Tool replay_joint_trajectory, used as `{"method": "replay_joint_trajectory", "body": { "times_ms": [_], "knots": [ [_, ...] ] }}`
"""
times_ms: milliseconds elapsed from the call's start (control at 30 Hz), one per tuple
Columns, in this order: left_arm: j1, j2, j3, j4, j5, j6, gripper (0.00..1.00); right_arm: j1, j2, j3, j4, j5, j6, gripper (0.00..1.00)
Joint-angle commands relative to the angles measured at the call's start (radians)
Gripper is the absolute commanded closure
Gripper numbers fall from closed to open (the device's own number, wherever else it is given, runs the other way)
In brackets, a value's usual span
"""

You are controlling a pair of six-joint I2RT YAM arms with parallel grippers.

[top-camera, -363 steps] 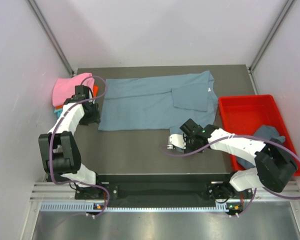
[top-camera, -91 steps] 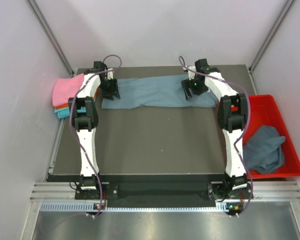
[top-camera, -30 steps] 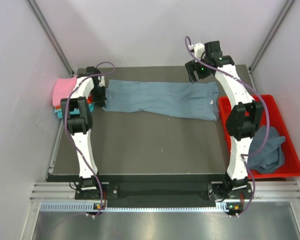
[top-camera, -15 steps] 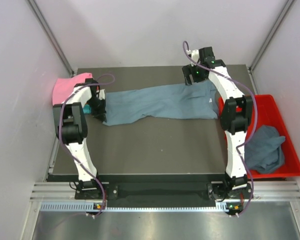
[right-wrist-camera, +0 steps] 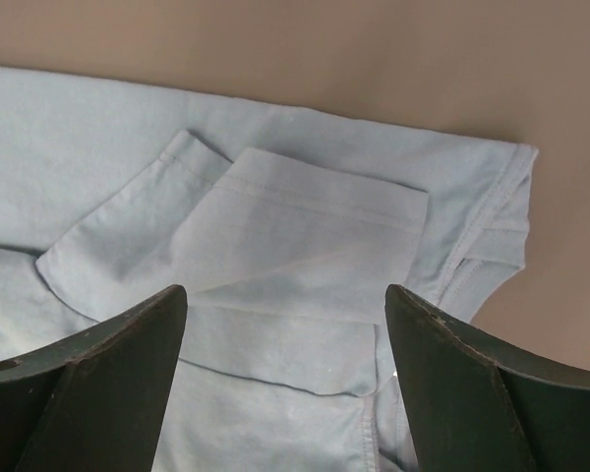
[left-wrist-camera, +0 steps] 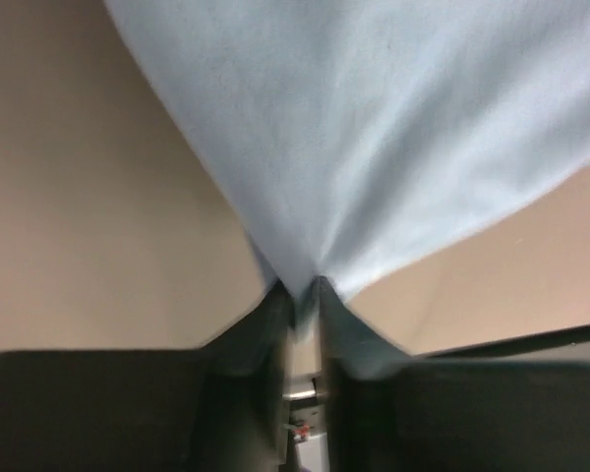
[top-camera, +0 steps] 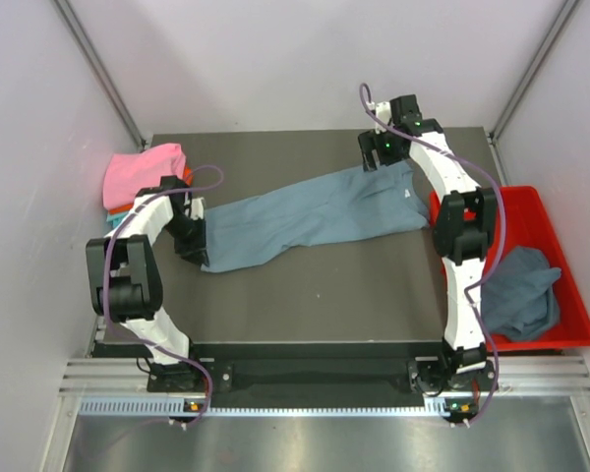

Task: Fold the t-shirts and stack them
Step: Fold the tshirt

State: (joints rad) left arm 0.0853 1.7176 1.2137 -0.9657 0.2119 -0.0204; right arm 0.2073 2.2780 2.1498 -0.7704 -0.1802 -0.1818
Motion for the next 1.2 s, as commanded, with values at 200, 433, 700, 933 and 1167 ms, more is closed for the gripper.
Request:
{"method": "replay_joint_trajectory", "body": {
  "times_ms": [200,433,700,933,1167],
  "knots": [
    [0.004,-0.087,-0.002,-0.05,-0.104,0.037,0.6,0.136,-0.015,0.114,0.017,-0.13,-0.081,0.23],
    [-0.005,-0.044,0.119,-0.012,-0.031,0.025,0.61,0.208,0.061,0.128,0.028,-0.081,-0.048,0.28],
    [-0.045,0.075,0.213,0.01,0.062,0.022,0.64,0.228,0.094,0.125,0.095,0.148,-0.064,0.38],
    [-0.169,0.155,0.256,0.009,0.112,0.025,0.71,0.236,0.166,0.176,0.109,0.229,-0.079,0.43],
    [-0.206,0.172,0.259,0.004,0.136,0.022,0.73,0.239,0.213,0.191,0.131,0.243,-0.059,0.51]
  ]
}}
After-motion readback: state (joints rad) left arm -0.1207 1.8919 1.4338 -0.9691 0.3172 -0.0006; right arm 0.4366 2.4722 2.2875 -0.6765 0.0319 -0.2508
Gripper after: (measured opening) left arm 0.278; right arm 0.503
